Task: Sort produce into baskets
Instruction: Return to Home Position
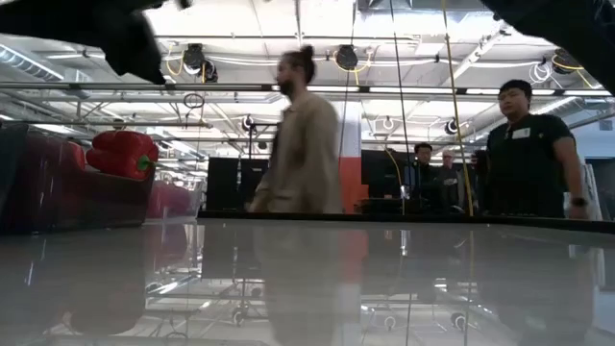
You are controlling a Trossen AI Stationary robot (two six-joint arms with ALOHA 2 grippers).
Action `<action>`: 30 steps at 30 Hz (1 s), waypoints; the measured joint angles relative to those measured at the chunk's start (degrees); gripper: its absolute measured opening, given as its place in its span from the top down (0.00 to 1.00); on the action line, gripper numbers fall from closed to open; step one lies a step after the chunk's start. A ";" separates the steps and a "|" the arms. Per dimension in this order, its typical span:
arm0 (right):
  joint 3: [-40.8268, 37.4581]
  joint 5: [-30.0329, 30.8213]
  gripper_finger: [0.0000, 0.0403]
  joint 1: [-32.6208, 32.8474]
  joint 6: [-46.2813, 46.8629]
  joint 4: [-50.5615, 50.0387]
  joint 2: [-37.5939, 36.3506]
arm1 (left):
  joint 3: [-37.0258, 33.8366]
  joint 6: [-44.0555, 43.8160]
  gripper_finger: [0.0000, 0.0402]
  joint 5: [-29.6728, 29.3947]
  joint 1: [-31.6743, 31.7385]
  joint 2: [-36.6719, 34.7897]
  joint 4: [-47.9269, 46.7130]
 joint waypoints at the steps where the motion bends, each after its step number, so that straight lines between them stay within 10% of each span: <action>1: 0.00 0.05 0.65 -0.30 -0.36 -2.77 -1.08 | 0.00 0.16 0.56 -0.20 0.00 0.02 0.66; 30: 0.00 -8.82 0.65 -7.31 -9.29 -64.82 -26.96 | 0.00 7.56 0.56 -5.09 1.20 0.18 34.38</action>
